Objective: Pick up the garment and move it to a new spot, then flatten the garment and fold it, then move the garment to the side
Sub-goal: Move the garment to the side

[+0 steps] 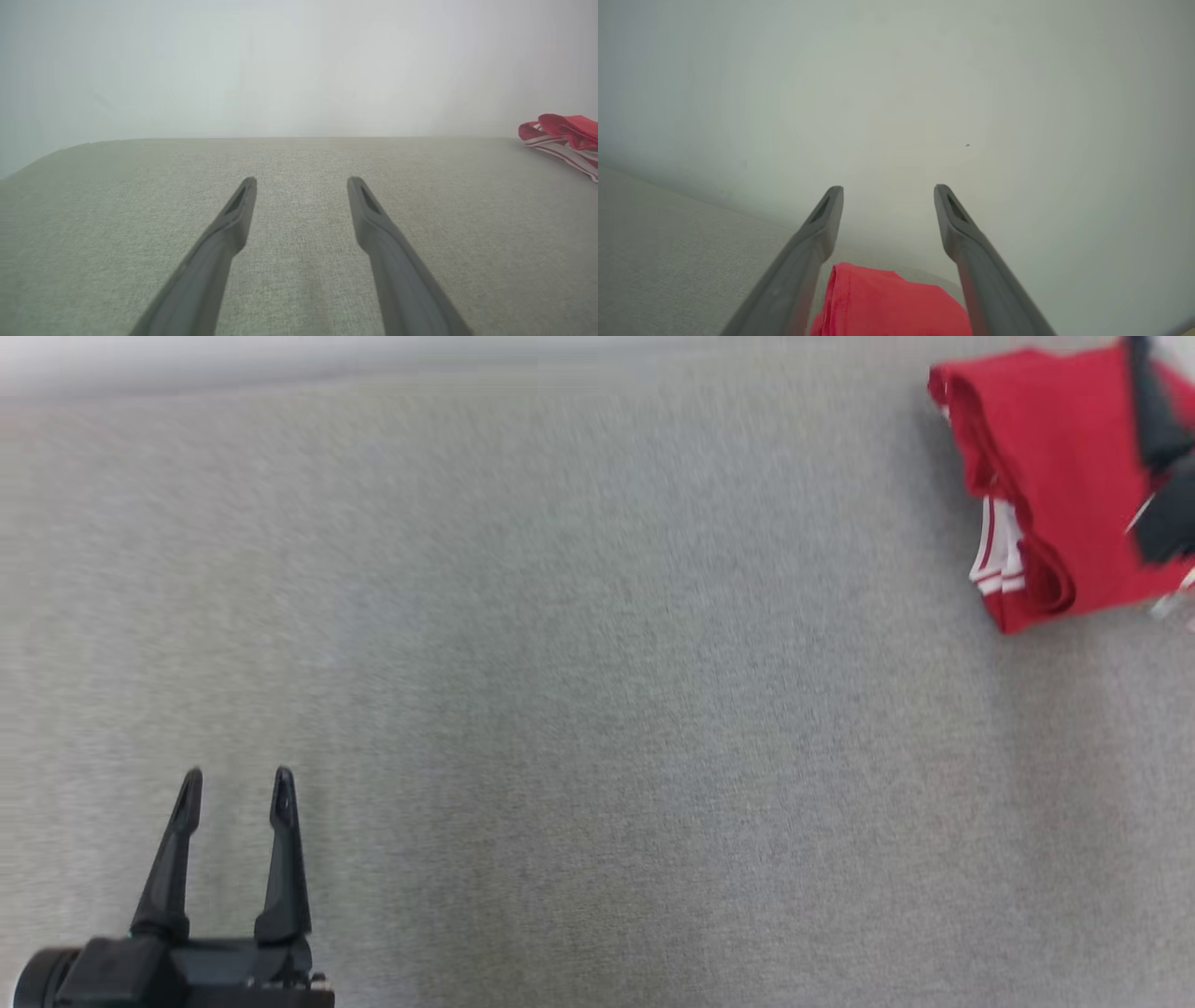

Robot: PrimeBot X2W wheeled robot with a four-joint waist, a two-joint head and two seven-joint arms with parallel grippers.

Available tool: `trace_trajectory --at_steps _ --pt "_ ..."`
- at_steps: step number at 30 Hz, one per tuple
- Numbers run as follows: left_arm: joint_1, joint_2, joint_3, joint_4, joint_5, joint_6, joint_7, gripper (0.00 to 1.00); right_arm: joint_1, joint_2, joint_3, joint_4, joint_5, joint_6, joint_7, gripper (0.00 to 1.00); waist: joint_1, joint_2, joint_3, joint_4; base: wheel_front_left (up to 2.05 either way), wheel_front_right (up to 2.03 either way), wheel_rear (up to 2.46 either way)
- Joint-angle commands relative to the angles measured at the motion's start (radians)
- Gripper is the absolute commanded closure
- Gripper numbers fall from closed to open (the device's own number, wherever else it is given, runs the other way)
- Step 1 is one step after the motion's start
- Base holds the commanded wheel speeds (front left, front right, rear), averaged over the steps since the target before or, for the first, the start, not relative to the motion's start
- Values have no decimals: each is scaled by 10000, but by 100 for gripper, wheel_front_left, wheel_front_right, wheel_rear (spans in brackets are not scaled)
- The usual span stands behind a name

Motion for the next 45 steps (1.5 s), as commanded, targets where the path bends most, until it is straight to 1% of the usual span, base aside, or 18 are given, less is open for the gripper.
trace_trajectory --at_steps 1,6,12,14,18,22,25,30,36,41,45 --pt "298 -72 78 47 6 22 -27 0 623 140 -205 -231 -111 -30 -111 0 1 0 -968 498 0 0 0" --pt "606 -141 248 124 -31 20 -27 0 2393 575 -936 -1276 -351 -30 -215 0 1 0 -1473 603 0 0 0" --pt "884 -216 464 87 -21 19 -27 0 4420 1249 -1785 -2808 -659 -30 -218 0 1 0 -1702 416 0 0 0" --pt "879 -225 488 89 -20 21 -27 0 4702 1373 -1948 -3052 -715 -30 -221 0 1 0 -1719 382 0 0 0" --pt "835 -275 480 162 -62 21 -27 0 5894 2009 -2653 -3851 -786 -30 -225 0 1 0 -1807 332 0 0 0" --pt "718 -322 420 245 -63 20 -27 0 7027 2775 -3591 -4518 -888 -30 -228 0 1 0 -1946 370 0 0 0" --pt "664 -352 363 318 -67 20 -27 0 7846 3326 -4036 -4951 -1034 -30 -229 0 1 0 -2034 418 0 0 0" --pt "625 -375 311 439 -105 20 -27 0 8898 3998 -4379 -5525 -1327 -30 -230 0 1 0 -2207 508 0 0 0" --pt "754 -412 338 691 -170 20 -27 0 9772 4572 -4513 -5981 -1608 -30 -229 0 1 0 -2551 641 0 0 0" --pt "855 -432 387 884 -197 20 -27 0 10225 4792 -4315 -6134 -1940 -30 -231 0 1 0 -2814 759 0 0 0" --pt "930 -451 393 1015 -219 20 -27 0 10412 5008 -4172 -6111 -1940 -30 -231 0 1 0 -3004 851 0 0 0"
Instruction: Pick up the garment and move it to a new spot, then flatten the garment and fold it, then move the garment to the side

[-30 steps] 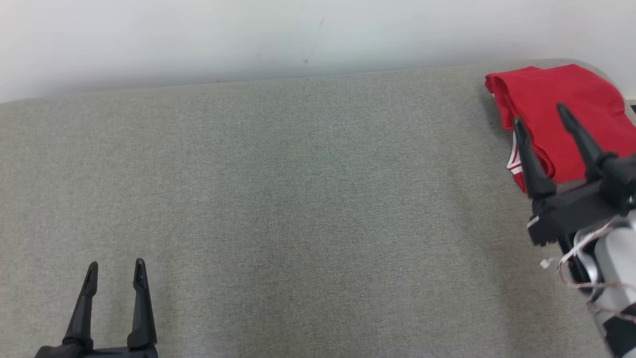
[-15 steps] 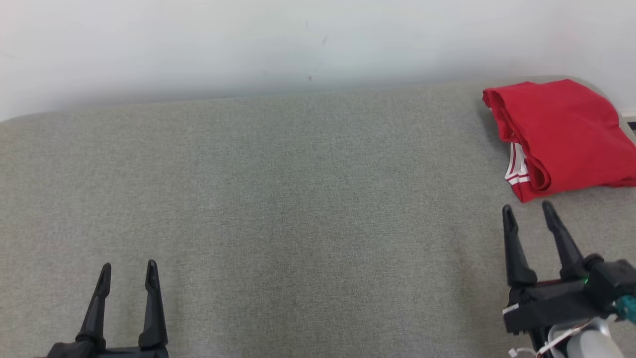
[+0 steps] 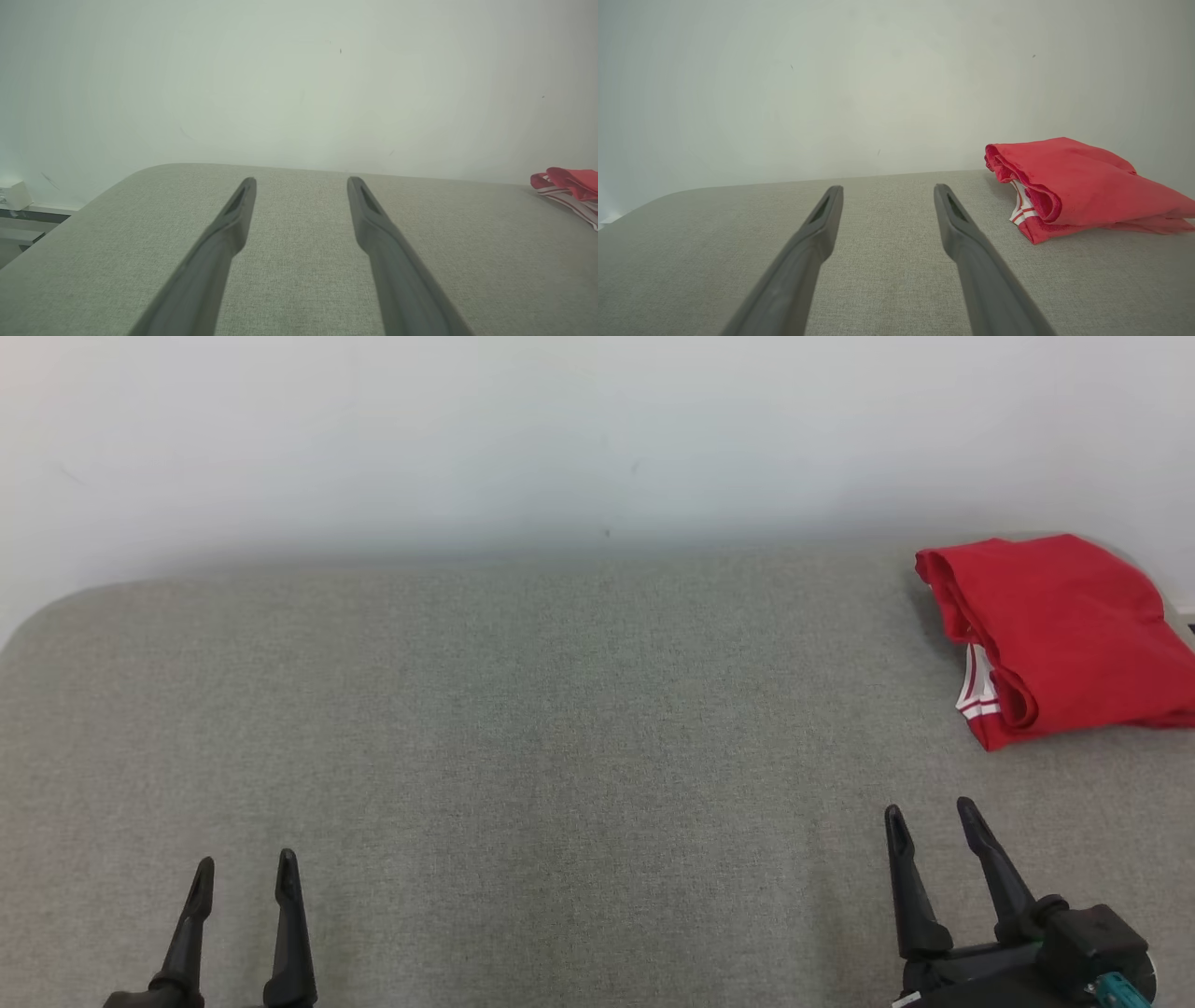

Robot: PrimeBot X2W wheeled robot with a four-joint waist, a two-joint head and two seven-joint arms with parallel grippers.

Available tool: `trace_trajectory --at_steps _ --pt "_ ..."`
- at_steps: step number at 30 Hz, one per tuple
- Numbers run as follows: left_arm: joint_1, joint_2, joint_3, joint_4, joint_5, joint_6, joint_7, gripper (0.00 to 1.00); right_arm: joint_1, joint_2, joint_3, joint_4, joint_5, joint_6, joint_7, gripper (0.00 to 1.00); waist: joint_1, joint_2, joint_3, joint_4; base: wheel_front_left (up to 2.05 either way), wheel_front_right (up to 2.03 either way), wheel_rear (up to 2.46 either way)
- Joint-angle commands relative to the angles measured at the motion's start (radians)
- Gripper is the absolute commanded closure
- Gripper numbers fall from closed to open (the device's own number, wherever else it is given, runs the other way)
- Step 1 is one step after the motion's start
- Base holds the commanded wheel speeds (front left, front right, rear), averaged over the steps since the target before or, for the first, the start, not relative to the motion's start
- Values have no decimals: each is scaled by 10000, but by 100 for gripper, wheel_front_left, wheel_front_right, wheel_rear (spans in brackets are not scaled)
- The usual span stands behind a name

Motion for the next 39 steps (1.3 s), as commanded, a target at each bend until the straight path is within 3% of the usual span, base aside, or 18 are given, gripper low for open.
trace_trajectory --at_steps 1,25,26,30,39 --pt "125 -25 18 55 -36 20 -27 0 88 46 42 39 -66 -30 -37 0 0 0 -127 81 0 0 0" --pt "151 -46 9 590 33 26 -27 0 28 308 144 450 -41 -30 -36 0 0 0 -317 156 0 0 0" --pt "74 -35 17 602 -10 2 0 100 61 286 151 472 -57 0 0 100 0 0 -317 155 0 0 0" --pt "130 -82 35 919 -175 -2 55 100 235 295 166 737 91 0 56 100 0 0 -318 156 0 0 0" --pt "-91 -76 72 1046 -1943 0 528 100 81 263 -1 784 1905 -2 447 100 0 0 -321 165 0 0 0"
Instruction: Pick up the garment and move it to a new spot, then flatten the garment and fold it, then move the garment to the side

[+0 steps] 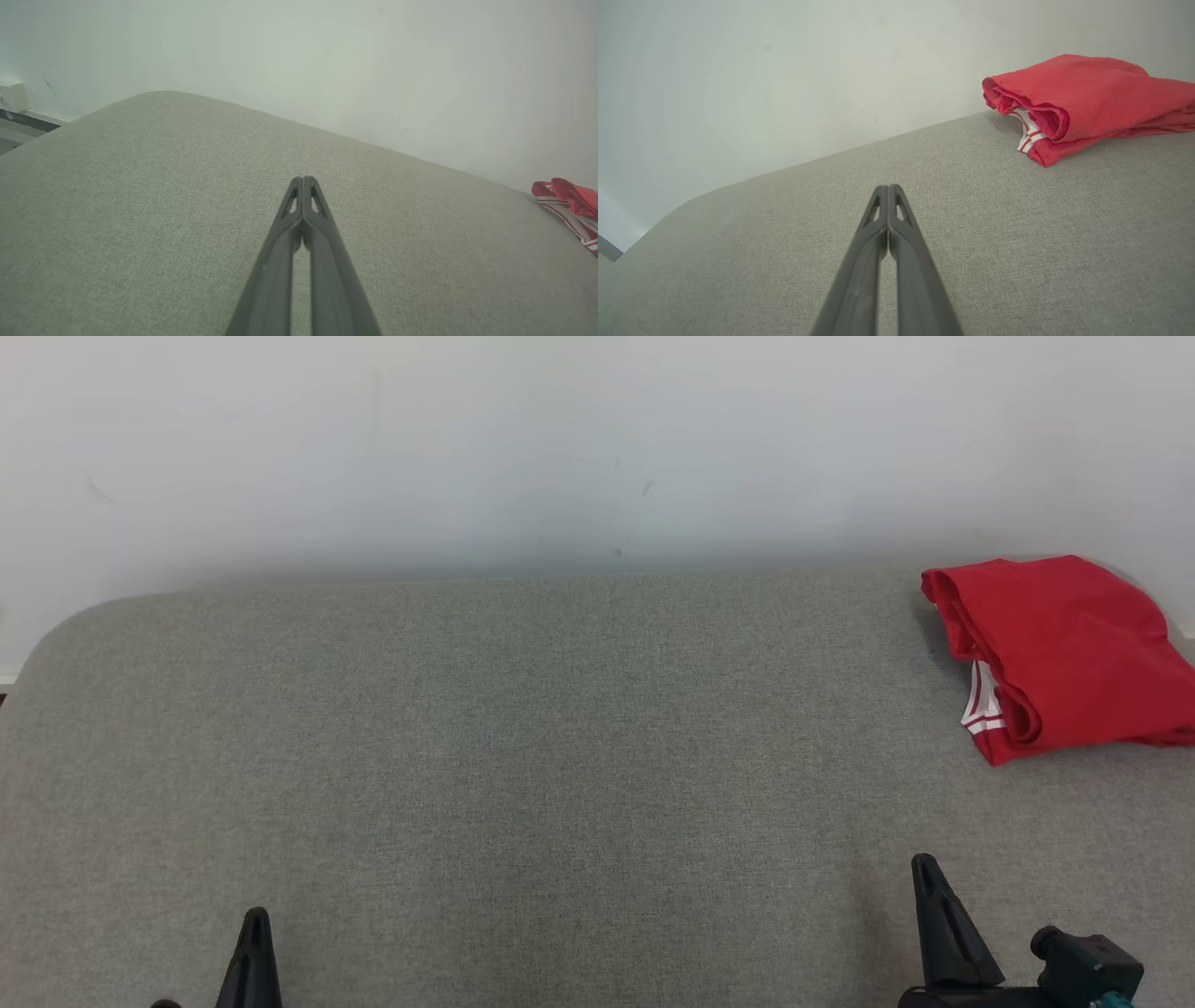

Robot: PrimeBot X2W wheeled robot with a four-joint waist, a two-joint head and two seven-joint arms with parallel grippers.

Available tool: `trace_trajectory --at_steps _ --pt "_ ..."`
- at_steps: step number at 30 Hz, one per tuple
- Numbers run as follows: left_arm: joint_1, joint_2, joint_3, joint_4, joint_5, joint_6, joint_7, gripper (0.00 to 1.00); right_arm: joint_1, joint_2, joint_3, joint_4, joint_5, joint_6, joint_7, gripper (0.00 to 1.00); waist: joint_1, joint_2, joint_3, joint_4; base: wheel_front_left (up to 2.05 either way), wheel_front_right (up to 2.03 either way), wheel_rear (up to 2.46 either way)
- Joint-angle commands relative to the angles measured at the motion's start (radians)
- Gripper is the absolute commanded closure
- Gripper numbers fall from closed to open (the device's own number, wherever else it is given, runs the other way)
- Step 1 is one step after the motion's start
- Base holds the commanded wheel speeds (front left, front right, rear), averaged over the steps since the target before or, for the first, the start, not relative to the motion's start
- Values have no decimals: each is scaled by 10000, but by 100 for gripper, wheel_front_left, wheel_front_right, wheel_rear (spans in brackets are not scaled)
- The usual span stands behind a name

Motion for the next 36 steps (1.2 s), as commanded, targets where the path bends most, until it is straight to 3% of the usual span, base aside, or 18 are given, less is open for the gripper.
trace_trajectory --at_steps 1,15,36 --pt "-292 36 25 -118 -565 2 113 100 -251 -35 -90 -120 545 -2 101 100 0 0 -1 4 0 0 0" --pt "-592 45 50 43 -3084 5 759 100 -485 -51 -352 -36 3084 -4 675 100 0 0 -5 19 0 0 0" --pt "-926 56 90 234 -5861 7 1480 100 -727 -28 -691 47 5822 -7 1351 100 0 0 -12 41 0 0 0"
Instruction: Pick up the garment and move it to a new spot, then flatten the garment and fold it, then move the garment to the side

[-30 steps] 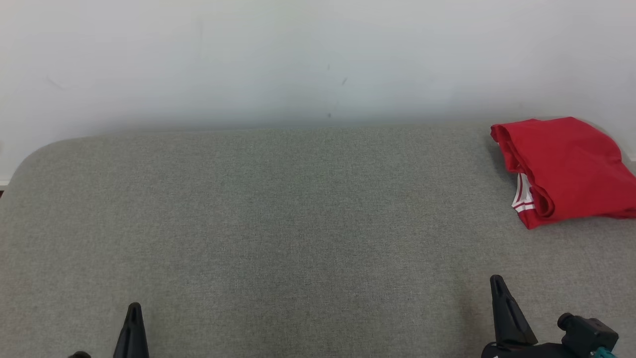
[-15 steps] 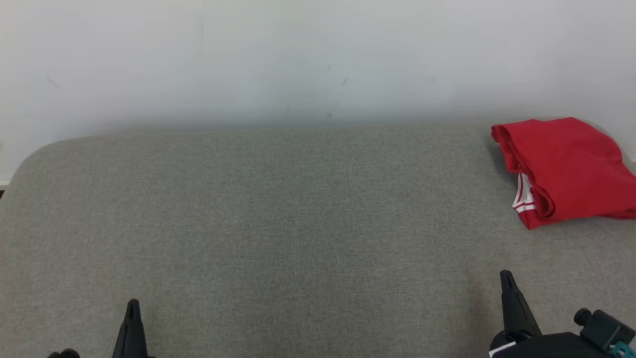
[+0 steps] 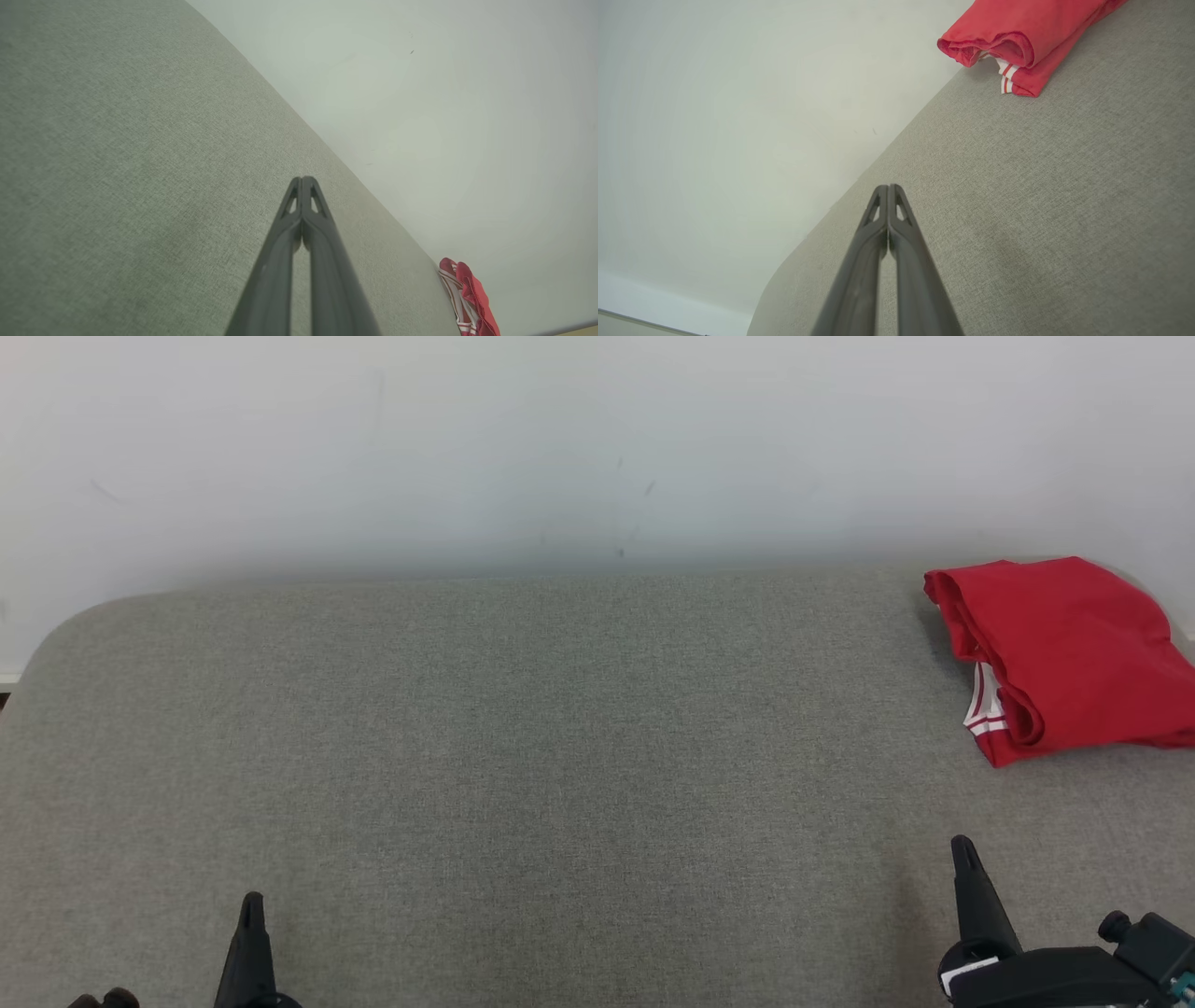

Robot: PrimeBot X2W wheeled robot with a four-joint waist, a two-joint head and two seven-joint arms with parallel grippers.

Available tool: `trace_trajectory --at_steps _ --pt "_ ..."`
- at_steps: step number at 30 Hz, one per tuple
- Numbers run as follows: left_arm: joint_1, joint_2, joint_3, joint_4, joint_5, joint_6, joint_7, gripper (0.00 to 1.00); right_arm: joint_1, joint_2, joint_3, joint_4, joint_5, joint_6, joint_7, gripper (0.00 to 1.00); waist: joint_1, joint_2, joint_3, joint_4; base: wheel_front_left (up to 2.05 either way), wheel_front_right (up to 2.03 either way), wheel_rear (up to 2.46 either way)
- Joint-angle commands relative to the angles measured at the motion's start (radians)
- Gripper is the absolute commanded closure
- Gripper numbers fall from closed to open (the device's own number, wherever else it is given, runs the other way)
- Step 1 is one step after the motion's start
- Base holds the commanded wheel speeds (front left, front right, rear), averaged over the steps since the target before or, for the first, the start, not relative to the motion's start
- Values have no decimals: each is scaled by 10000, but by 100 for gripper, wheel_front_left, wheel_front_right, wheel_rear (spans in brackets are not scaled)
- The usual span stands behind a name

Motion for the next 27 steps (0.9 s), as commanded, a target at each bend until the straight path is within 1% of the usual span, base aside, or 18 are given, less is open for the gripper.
trace_trajectory --at_steps 1,16,27 --pt "-289 49 32 -77 -353 6 60 100 -233 -22 -70 -94 291 -8 64 100 0 0 -1 2 0 0 0" --pt "-495 56 60 47 -2078 8 517 100 -390 18 -307 -38 1974 -10 504 100 0 0 -6 18 0 0 0" --pt "-610 60 76 126 -3085 9 790 100 -461 47 -456 0 2975 -12 776 100 0 0 -9 28 0 0 0"
